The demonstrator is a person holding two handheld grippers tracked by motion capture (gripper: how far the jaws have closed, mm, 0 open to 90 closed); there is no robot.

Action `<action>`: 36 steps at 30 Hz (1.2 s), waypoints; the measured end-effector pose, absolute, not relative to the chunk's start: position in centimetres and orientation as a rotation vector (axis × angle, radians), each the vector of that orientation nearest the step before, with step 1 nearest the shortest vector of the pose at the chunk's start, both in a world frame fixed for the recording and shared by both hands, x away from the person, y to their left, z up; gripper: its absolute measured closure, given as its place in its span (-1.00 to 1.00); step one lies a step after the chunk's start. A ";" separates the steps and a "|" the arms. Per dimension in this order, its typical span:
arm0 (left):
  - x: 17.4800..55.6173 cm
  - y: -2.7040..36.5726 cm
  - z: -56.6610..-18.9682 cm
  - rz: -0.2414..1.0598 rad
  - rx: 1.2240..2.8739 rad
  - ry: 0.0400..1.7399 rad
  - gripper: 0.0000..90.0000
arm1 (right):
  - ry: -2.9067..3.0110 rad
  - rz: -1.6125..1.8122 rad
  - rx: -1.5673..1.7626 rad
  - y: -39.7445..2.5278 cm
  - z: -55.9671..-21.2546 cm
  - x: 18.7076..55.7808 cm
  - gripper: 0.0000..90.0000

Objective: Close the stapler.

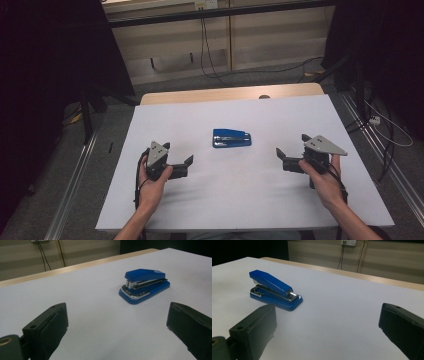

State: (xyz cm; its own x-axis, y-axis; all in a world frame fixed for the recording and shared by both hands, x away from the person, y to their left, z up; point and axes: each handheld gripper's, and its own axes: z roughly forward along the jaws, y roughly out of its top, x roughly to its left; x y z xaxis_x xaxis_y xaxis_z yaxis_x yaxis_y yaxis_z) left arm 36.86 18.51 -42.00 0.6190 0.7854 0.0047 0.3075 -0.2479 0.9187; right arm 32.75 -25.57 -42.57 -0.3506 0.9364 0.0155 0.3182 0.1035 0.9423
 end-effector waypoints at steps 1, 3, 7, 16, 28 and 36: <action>36.7 18.7 -42.0 0.586 1.817 0.882 -0.91 | 1.753 1.257 1.240 -25.8 -42.6 32.6 -0.97; 36.3 19.0 -42.1 0.594 1.815 0.880 -0.91 | 1.750 1.244 1.244 -26.1 -42.8 32.4 -0.97; 35.8 19.8 -41.9 0.589 1.796 0.893 -0.91 | 1.731 1.256 1.235 -26.7 -42.9 31.8 -0.96; 34.3 21.7 -42.0 0.615 1.792 0.919 -0.92 | 1.714 1.257 1.249 -26.9 -43.2 30.7 -0.97; 32.6 22.8 -42.4 0.612 1.823 0.935 -0.92 | 1.696 1.234 1.286 -27.8 -43.6 28.4 -1.00; 32.0 23.1 -42.5 0.578 1.816 0.958 -0.92 | 1.637 1.229 1.299 -28.5 -43.8 27.4 -1.00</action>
